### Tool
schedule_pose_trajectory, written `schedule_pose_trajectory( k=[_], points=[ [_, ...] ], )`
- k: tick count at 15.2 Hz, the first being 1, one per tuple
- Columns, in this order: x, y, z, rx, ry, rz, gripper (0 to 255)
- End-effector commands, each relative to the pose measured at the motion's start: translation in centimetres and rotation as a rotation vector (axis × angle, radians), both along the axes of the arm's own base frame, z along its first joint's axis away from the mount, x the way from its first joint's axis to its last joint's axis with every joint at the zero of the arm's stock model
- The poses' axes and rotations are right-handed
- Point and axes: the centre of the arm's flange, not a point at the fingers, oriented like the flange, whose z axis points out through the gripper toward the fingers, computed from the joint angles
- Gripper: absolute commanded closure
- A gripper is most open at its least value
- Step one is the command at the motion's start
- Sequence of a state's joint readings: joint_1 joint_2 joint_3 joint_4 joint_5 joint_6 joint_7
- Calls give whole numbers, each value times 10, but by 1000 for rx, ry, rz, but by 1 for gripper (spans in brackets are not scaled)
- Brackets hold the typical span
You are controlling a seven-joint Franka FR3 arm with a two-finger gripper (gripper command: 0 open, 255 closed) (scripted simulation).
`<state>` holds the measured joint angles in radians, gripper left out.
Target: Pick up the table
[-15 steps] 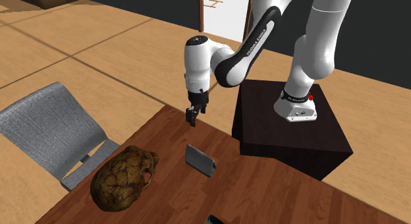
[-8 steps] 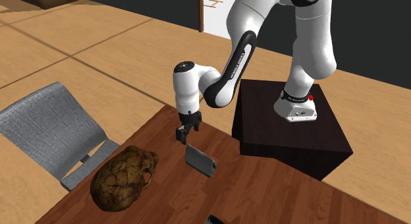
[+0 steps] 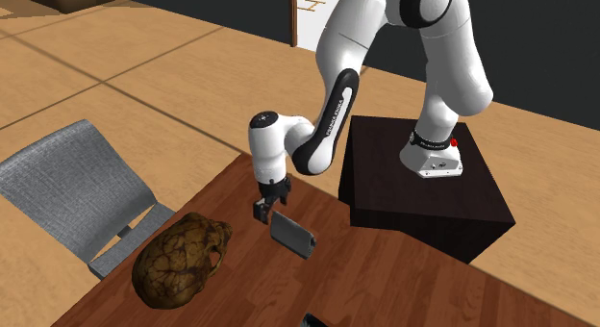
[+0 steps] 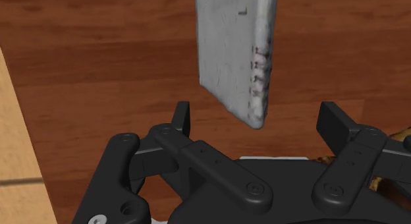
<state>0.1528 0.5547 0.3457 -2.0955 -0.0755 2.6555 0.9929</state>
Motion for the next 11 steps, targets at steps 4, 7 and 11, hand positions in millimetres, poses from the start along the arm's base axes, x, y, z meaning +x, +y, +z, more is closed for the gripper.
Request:
schedule_pose_trajectory(
  k=[4,7,11],
  points=[
    [-1,-1,-14,0,0,0,255],
    [-1,-1,-14,0,0,0,255],
    [-1,-2,-14,0,0,0,255]
  ],
)
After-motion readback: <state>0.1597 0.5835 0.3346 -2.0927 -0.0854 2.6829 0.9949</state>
